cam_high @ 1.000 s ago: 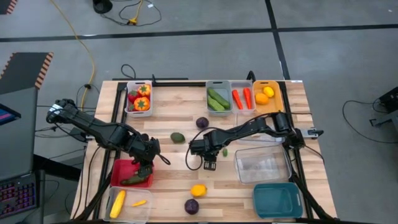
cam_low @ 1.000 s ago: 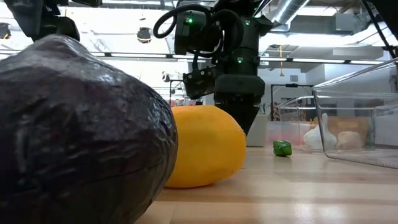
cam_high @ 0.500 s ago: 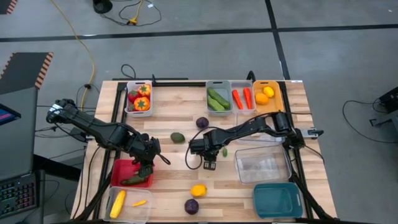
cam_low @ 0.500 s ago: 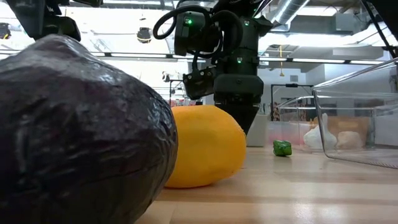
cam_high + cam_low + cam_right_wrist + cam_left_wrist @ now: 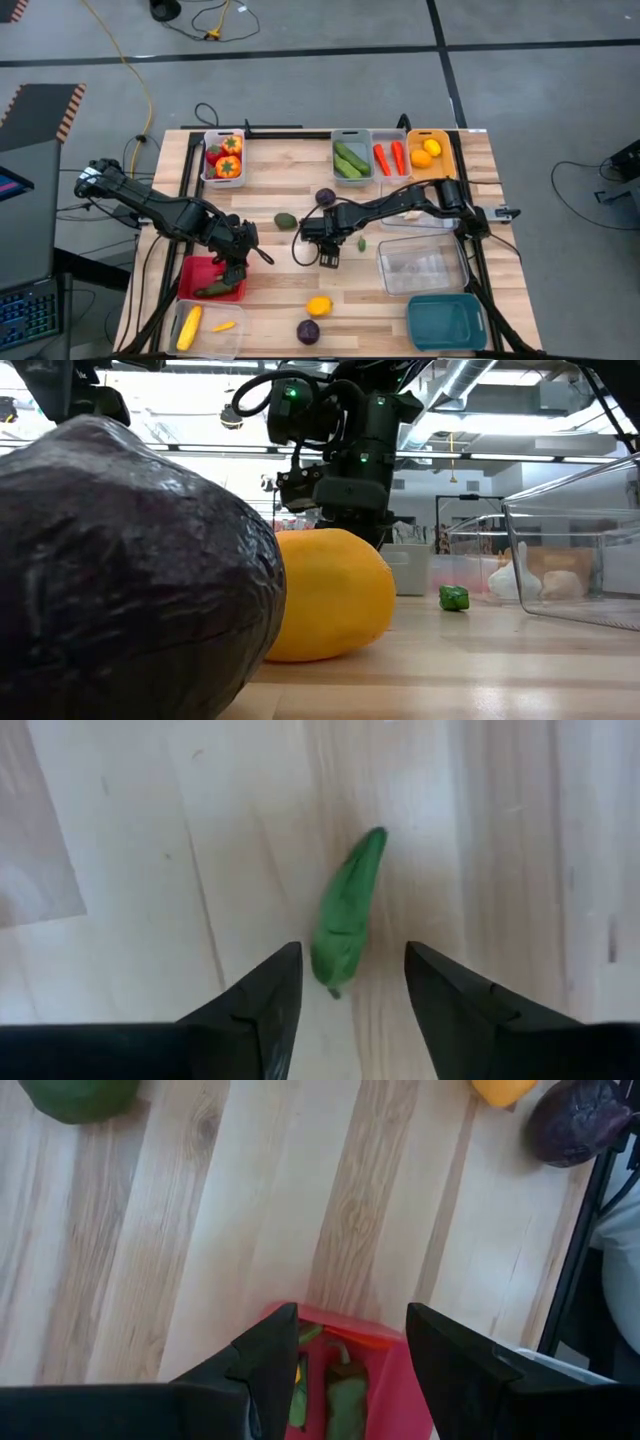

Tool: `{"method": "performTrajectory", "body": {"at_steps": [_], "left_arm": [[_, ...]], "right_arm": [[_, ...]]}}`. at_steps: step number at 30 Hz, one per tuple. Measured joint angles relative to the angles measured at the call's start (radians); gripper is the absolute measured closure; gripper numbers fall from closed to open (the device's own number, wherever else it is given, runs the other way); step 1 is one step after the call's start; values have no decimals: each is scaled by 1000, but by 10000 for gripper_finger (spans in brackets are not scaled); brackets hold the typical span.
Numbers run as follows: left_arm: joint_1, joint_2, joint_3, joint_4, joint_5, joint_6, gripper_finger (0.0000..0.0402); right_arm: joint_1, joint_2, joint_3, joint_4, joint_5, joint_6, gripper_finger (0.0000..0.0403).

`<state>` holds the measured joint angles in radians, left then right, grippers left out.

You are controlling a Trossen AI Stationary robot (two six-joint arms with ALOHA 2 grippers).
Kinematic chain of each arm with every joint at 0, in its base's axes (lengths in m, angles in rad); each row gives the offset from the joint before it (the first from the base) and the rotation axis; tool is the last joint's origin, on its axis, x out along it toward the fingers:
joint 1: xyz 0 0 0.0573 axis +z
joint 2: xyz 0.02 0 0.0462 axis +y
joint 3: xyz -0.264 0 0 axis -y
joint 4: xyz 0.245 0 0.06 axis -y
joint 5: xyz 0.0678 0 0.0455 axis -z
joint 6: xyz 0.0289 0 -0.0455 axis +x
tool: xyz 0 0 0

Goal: Sort produce into baskets
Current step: Put the left green chili pepper into the red bin

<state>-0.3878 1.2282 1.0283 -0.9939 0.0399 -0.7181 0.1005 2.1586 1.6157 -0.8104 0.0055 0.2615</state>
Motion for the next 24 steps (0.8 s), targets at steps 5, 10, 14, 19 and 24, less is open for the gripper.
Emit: {"method": "performTrajectory", "body": {"at_steps": [5, 10, 14, 19, 24], "left_arm": [[0, 0, 0, 2, -2, 0, 228], [0, 0, 0, 2, -2, 0, 228], [0, 0, 0, 2, -3, 0, 228], [0, 0, 0, 2, -3, 0, 228], [0, 0, 0, 13, -3, 0, 228]], "right_arm": [[-7, 0, 0, 13, -1, 0, 198], [-18, 0, -2, 12, -3, 1, 225], [-20, -1, -2, 12, -3, 1, 265], [-24, -2, -2, 12, -10, 1, 318], [-24, -3, -2, 12, -10, 1, 348]]}}
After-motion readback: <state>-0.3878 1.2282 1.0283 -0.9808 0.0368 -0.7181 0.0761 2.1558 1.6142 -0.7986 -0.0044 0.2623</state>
